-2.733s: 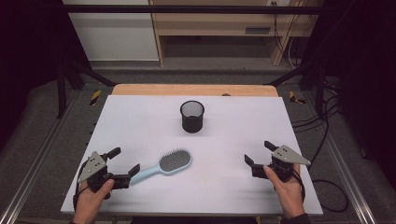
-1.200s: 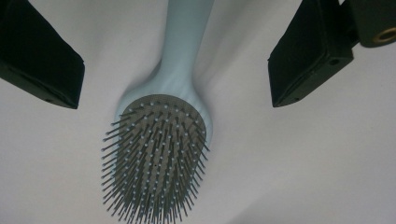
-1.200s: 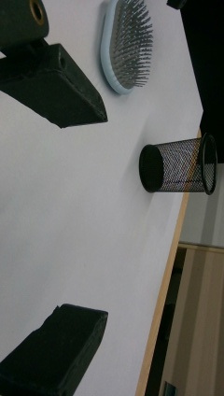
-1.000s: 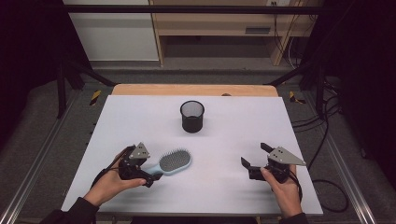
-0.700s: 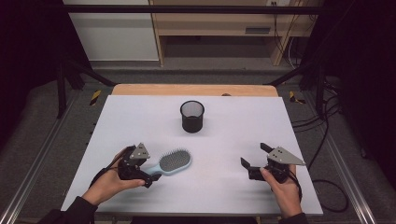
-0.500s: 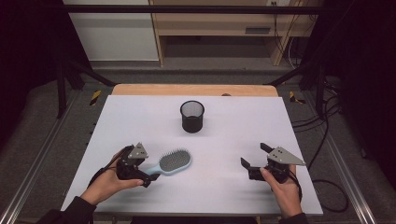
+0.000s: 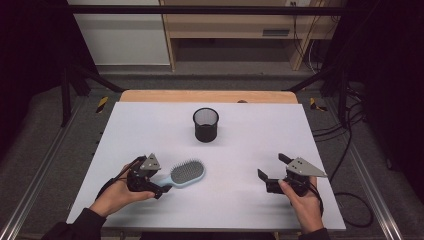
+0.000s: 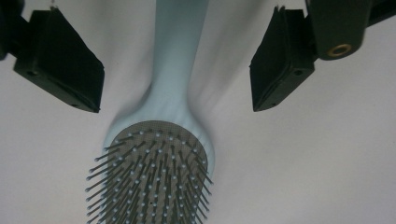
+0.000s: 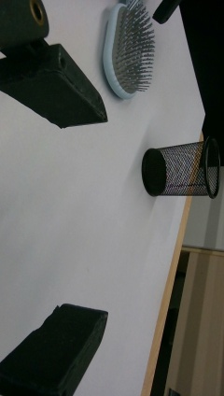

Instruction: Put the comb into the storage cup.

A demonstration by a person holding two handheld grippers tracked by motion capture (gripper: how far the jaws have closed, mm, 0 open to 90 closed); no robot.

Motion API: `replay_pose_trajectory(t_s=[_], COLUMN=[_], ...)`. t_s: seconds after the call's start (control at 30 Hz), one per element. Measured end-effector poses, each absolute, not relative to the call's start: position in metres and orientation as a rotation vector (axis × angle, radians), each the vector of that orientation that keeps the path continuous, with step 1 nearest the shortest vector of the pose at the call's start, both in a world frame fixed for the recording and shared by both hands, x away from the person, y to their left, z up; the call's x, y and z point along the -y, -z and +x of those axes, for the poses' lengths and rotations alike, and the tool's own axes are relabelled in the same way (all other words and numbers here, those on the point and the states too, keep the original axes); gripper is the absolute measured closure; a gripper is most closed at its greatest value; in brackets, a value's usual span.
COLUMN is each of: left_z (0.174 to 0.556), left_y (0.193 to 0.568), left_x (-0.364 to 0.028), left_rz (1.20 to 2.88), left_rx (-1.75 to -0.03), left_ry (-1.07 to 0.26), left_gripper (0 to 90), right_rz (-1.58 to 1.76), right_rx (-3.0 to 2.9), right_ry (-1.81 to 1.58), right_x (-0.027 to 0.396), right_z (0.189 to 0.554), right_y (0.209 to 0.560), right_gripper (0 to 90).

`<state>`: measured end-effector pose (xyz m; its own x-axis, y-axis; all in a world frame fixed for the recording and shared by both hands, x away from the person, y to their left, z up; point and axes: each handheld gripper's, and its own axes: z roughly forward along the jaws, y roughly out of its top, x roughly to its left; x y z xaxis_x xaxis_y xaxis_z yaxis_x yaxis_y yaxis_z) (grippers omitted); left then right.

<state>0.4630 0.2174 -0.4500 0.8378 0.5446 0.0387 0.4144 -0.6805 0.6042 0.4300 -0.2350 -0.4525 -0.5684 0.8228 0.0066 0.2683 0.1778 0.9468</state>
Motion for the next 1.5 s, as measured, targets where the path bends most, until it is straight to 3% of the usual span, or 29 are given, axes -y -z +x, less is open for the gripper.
replay_pose_trajectory(t_s=[0.13, 0.3, 0.5, 1.5], left_z=[0.464, 0.467, 0.468, 0.468], left_y=[0.453, 0.456, 0.458, 0.460], left_x=[-0.216, -0.214, -0.212, -0.206], left_rz=[2.431, 2.458, 2.481, 2.525], left_rx=[-0.693, -0.684, -0.660, -0.629], left_ry=[-0.273, -0.238, -0.221, -0.236], left_gripper=[25.5, 41.2, 49.3, 62.3], right_rz=[1.024, 1.023, 1.023, 1.019], right_rx=[-1.941, -1.947, -1.953, -1.964], right_ry=[-1.393, -1.394, -1.393, -1.396], right_x=[0.234, 0.235, 0.234, 0.232], right_z=[0.430, 0.430, 0.431, 0.431], right_y=[0.453, 0.453, 0.453, 0.454], right_gripper=[6.0, 6.9, 6.8, 6.6])
